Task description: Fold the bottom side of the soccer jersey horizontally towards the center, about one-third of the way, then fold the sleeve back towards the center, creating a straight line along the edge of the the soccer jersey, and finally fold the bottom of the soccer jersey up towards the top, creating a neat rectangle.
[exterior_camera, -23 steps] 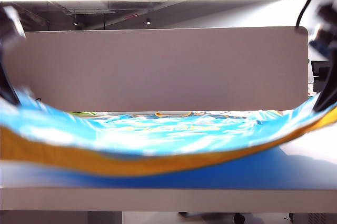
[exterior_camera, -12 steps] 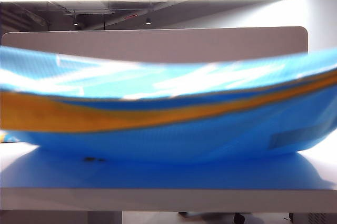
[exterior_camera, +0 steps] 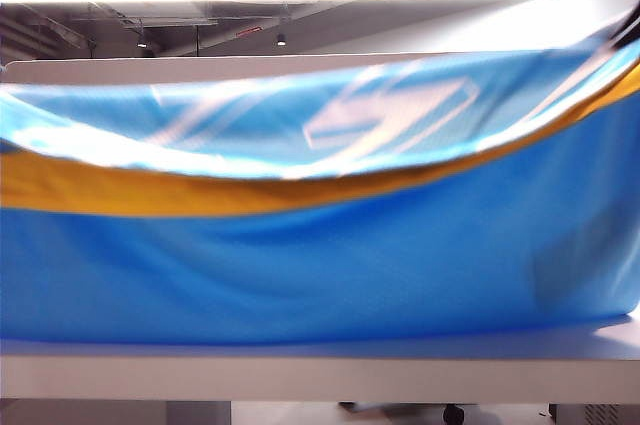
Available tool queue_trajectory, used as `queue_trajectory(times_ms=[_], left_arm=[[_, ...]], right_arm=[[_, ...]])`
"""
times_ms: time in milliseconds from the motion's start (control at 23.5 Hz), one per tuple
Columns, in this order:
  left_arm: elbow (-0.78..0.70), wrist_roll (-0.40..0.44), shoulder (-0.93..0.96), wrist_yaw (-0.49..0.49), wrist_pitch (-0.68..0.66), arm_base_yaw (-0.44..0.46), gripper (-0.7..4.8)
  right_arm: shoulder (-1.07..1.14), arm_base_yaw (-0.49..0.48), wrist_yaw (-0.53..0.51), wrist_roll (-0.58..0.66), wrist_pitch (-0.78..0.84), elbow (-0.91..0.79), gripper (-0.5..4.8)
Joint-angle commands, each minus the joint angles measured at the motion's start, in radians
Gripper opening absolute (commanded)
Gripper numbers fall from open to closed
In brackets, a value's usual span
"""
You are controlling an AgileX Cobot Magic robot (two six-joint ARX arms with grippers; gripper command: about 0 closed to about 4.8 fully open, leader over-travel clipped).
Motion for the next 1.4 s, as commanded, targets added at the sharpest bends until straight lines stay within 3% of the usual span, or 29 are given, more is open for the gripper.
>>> queue_trajectory(times_ms=[43, 468, 553, 596, 724, 809, 894, 1107, 1192, 1405], left_arm=[[0.037, 0.002, 0.25, -0.007, 0.294, 0.003, -0.05], [0.344, 0.016, 0.813, -0.013, 0.446, 0.007, -0.05], [0.393, 0.038, 0.879, -0.03, 0.452, 0.007, 0.02], [0.419, 0.054, 0.916, -0.043, 0.451, 0.008, 0.45], [0.463, 0.098, 0.974, -0.057, 0.45, 0.028, 2.43], [0.47, 0.116, 0.981, -0.065, 0.452, 0.049, 2.95], [0.471, 0.121, 0.978, -0.089, 0.459, 0.084, 2.96], [0.47, 0.109, 0.979, -0.119, 0.441, 0.27, 2.96], [0.47, 0.108, 0.979, -0.119, 0.435, 0.298, 2.96], [0.47, 0.114, 0.994, -0.122, 0.442, 0.319, 3.15]], right_arm=[[0.266, -0.002, 0.002, 0.003, 0.264, 0.056, -0.09], [0.85, -0.002, -0.009, -0.037, 0.383, 0.396, -0.08], [0.921, -0.004, -0.005, -0.058, 0.394, 0.457, 0.22], [0.953, -0.007, -0.005, -0.063, 0.406, 0.487, 0.76], [0.998, -0.033, 0.006, -0.065, 0.425, 0.549, 2.2], [1.004, -0.059, 0.025, -0.065, 0.426, 0.578, 2.25], [1.004, -0.101, 0.037, -0.065, 0.425, 0.608, 2.25], [1.015, -0.274, 0.067, -0.058, 0.426, 0.643, 2.25], [1.029, -0.295, 0.065, -0.057, 0.425, 0.643, 2.27], [1.088, -0.316, 0.056, -0.058, 0.4, 0.643, 3.32]])
